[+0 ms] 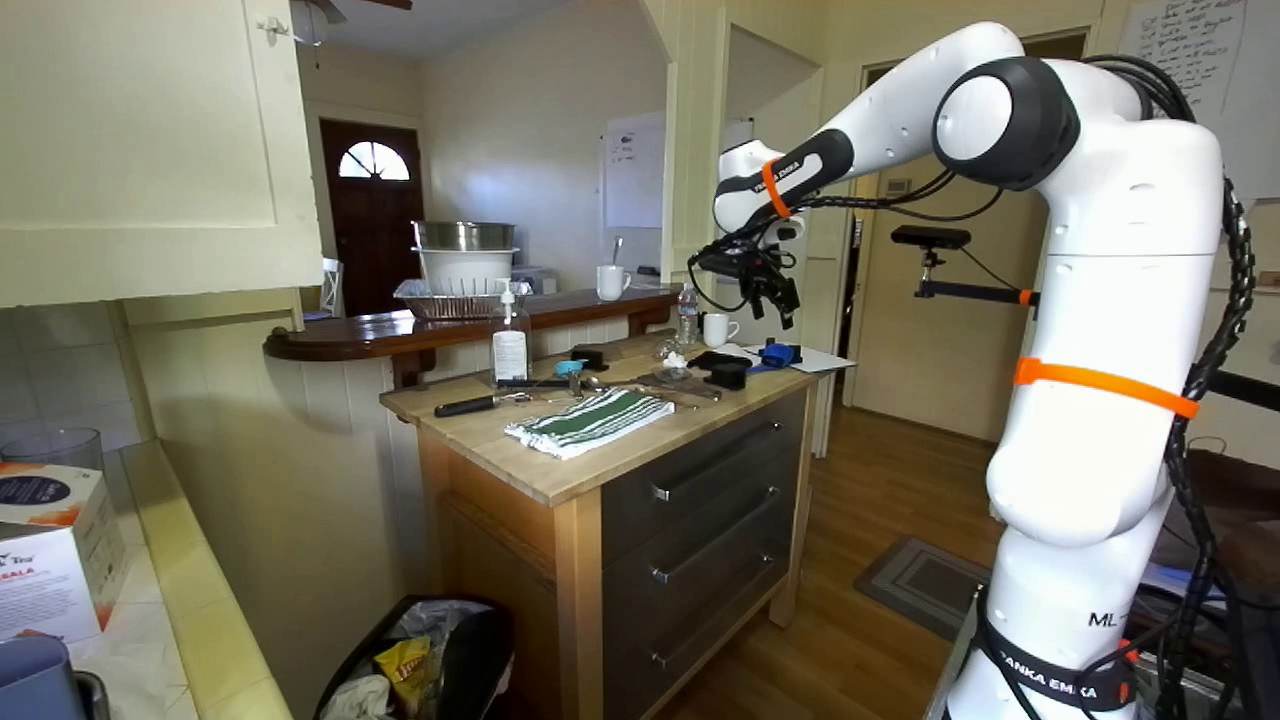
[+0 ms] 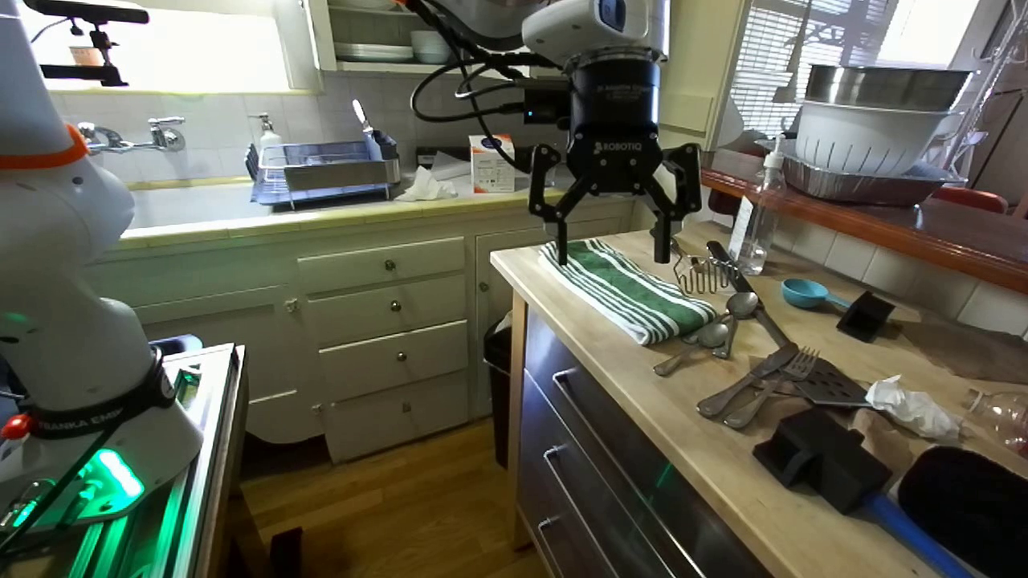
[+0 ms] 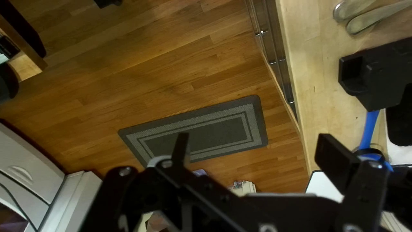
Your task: Open the topmost drawer completely
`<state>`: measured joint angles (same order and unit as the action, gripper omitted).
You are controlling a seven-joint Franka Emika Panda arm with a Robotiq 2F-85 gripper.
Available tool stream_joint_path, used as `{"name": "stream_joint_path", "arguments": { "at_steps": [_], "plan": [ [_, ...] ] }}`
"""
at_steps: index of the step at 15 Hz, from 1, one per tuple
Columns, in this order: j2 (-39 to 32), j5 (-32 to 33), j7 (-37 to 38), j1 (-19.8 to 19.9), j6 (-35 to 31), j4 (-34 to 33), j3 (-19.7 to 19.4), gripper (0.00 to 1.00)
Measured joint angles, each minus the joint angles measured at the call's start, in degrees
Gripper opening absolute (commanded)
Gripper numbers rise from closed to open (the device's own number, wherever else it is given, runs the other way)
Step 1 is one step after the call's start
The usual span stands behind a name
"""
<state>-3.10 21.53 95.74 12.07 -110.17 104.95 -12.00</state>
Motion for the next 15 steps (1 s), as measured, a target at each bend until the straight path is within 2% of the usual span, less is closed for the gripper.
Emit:
{"name": "stream_joint_path", "arguments": {
  "at_steps": [5, 9, 12, 15],
  "plan": [
    [-2.44, -11.67, -10.04, -0.76, -7.39, 2.76, 1.39, 1.0],
    [-6.21, -19.91, -22.46, -0.67, -9.74, 5.8, 1.8, 1.0],
    [-8.48, -22.58, -30.5, 0.47, -9.52, 6.54, 0.42, 1.0],
    [-10.24, -22.87, -33.04, 1.48, -9.52, 6.49, -0.53, 1.0]
  ]
}}
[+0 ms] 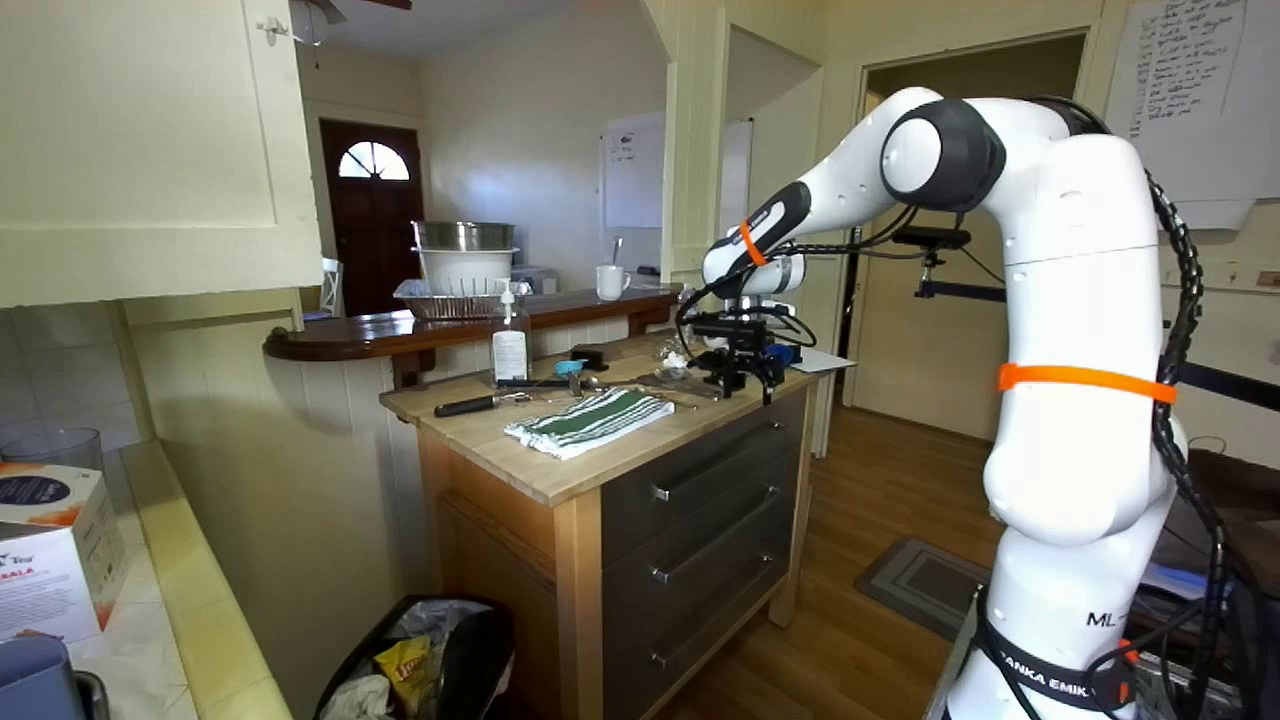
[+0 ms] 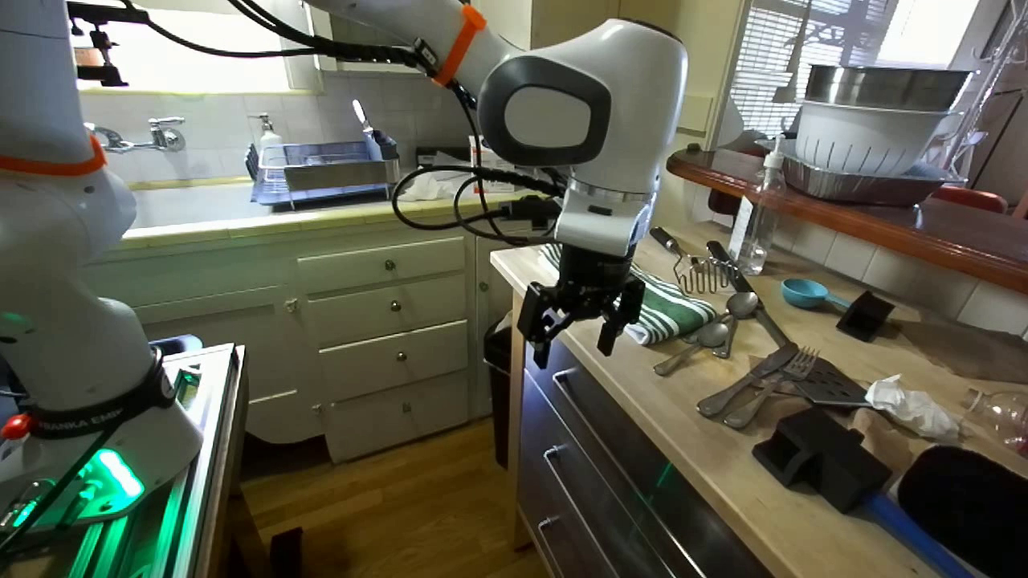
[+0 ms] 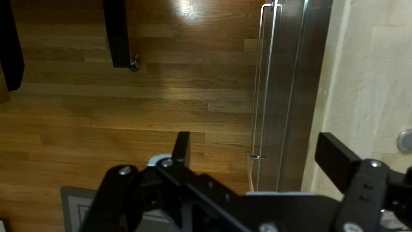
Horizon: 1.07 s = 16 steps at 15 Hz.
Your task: Open the topmost drawer completely
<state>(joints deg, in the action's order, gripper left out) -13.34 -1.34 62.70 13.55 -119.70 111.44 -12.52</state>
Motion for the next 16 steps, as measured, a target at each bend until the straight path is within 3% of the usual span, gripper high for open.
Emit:
{"name": "stream_joint_path", "arguments": {
  "at_steps": [3, 6, 11, 13, 14, 16],
  "plan": [
    [-0.05, 1.01, 0.83, -0.47, -2.05, 0.05, -0.34, 1.0],
    [0.69, 4.6, 1.47, -1.21, -14.14, 2.86, -1.43, 1.0],
    [3.75, 3.95, 0.2, -0.21, -29.87, 15.73, -4.45, 1.0],
    [4.82, -0.2, -5.25, 1.54, -35.42, 20.77, -4.93, 1.0],
    [5.08, -3.95, -9.65, 3.39, -38.21, 22.82, -3.56, 1.0],
    [5.26, -13.06, -18.67, 9.59, -39.28, 25.08, 3.83, 1.0]
  ]
}}
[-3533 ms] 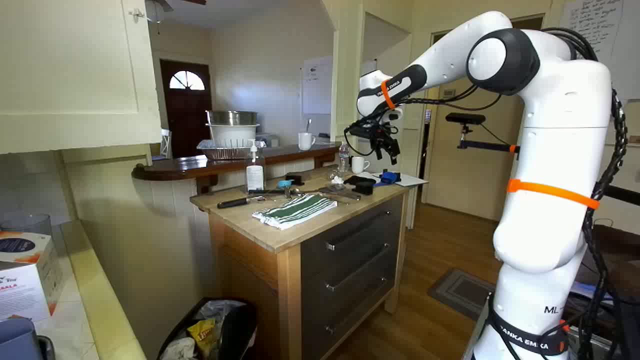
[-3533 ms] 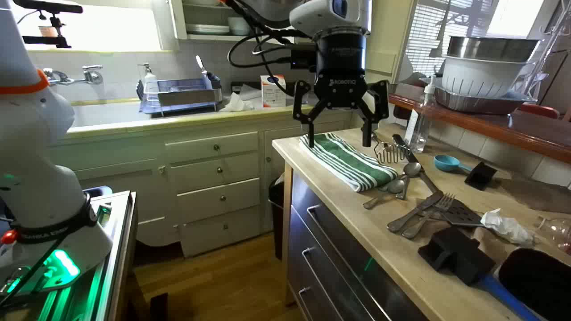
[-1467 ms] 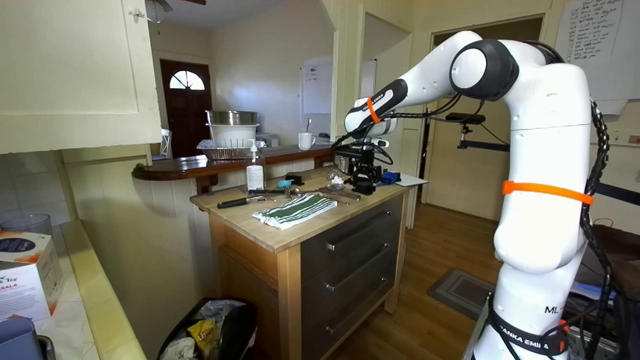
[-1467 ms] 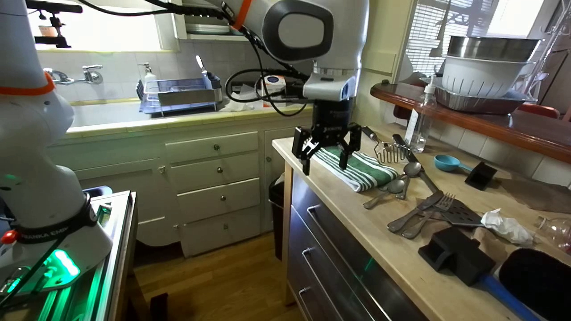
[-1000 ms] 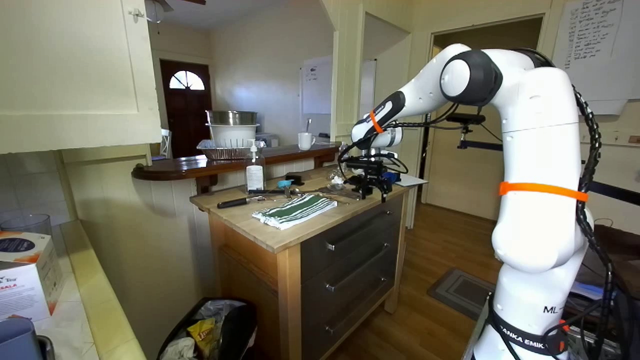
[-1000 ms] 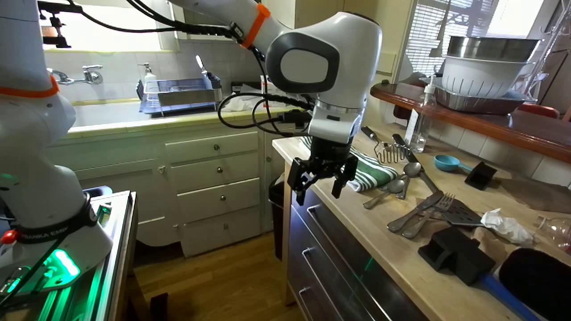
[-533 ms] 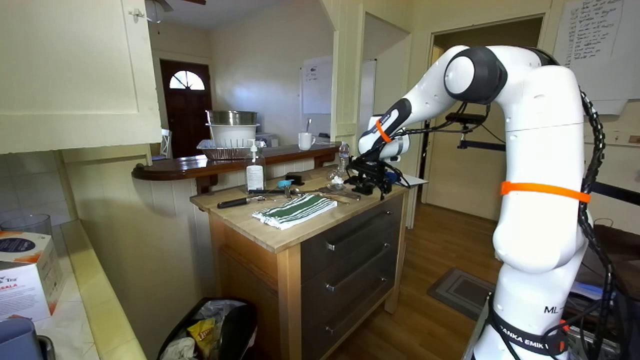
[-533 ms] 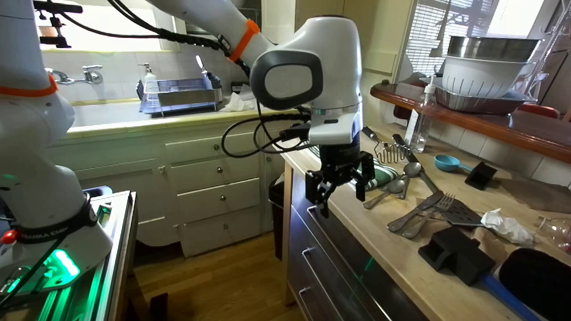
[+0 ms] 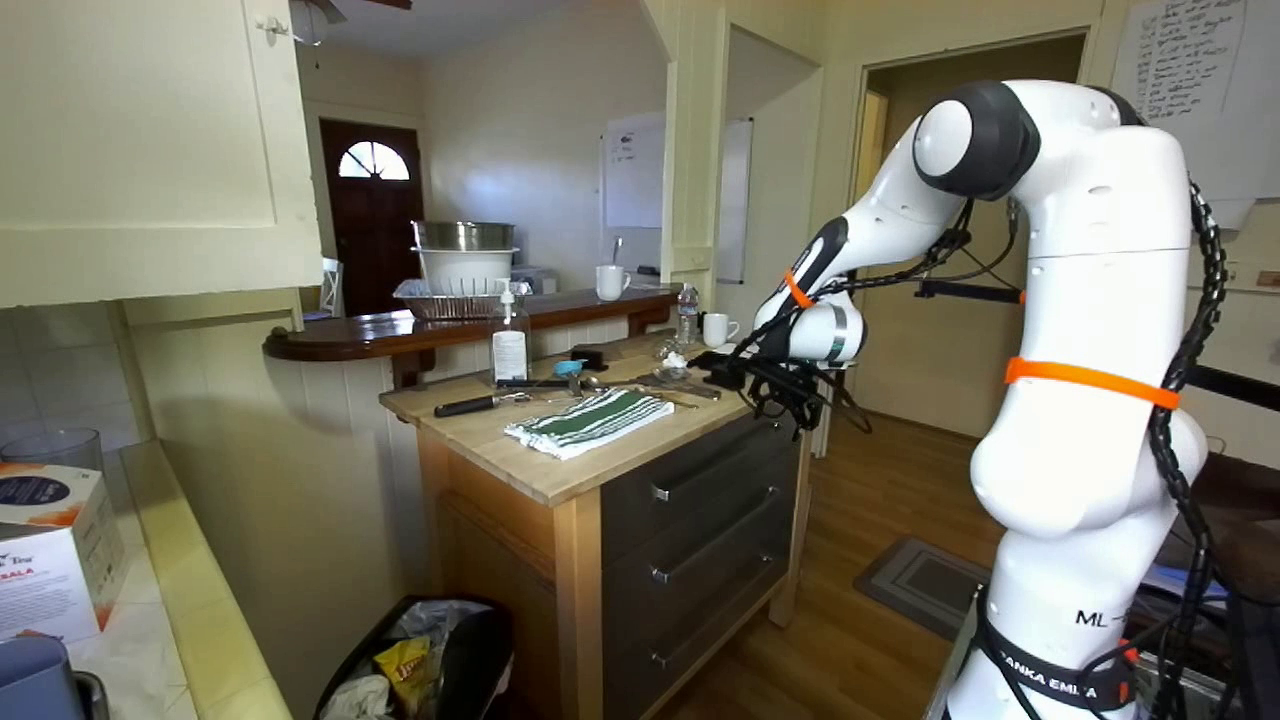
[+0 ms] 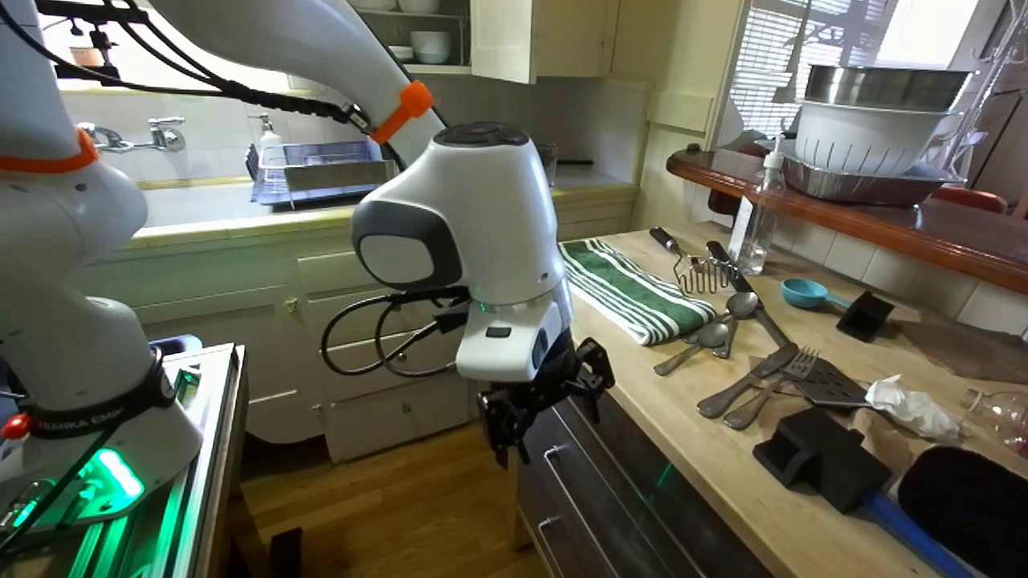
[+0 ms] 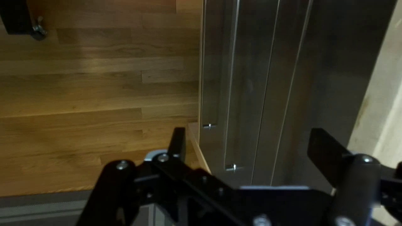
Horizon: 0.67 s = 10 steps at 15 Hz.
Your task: Open the topmost drawer completely
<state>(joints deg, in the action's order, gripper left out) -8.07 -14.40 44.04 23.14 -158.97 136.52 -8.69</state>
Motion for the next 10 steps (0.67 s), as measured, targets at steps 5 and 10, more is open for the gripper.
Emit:
{"name": "stream_joint_path", "arguments": {
  "at_steps": [5, 10],
  "plan": [
    [-0.18, -4.84, -4.86, 4.83, 0.0, 0.33, 5.62, 1.0],
    [-1.44, -7.58, -6.47, -0.57, 0.0, -0.04, 0.83, 1.0]
  ]
}}
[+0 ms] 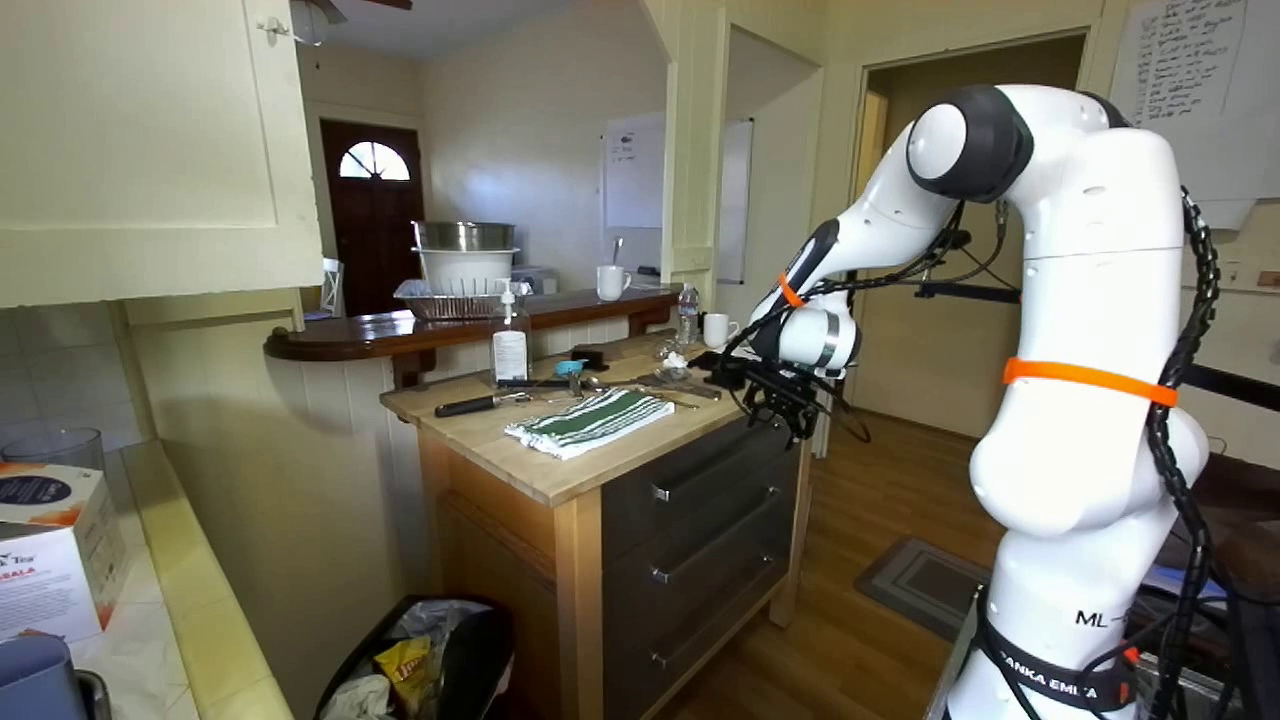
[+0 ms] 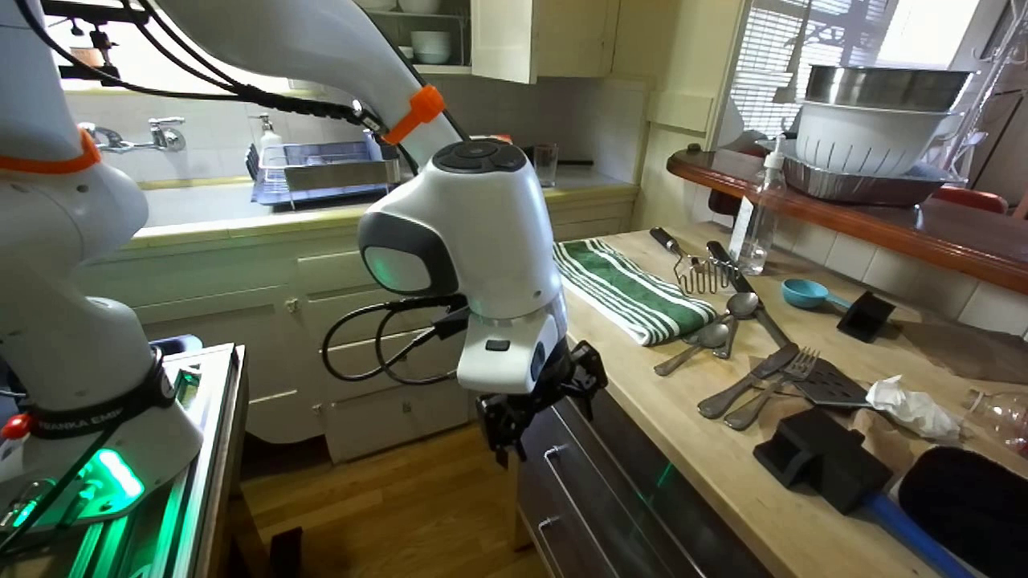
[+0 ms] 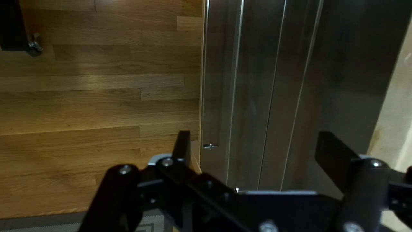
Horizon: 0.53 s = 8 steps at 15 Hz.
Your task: Open the topmost drawer completely
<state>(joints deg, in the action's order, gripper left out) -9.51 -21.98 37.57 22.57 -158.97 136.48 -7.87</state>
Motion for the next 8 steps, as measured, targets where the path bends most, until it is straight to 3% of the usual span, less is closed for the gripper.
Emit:
{"name": "stream_joint_path", "arguments": {
  "at_steps": [8],
  "plan": [
    [-6.1, -15.49, -13.68, 2.36, -4.23, -2.31, 5.14, 1.0]
  ]
}}
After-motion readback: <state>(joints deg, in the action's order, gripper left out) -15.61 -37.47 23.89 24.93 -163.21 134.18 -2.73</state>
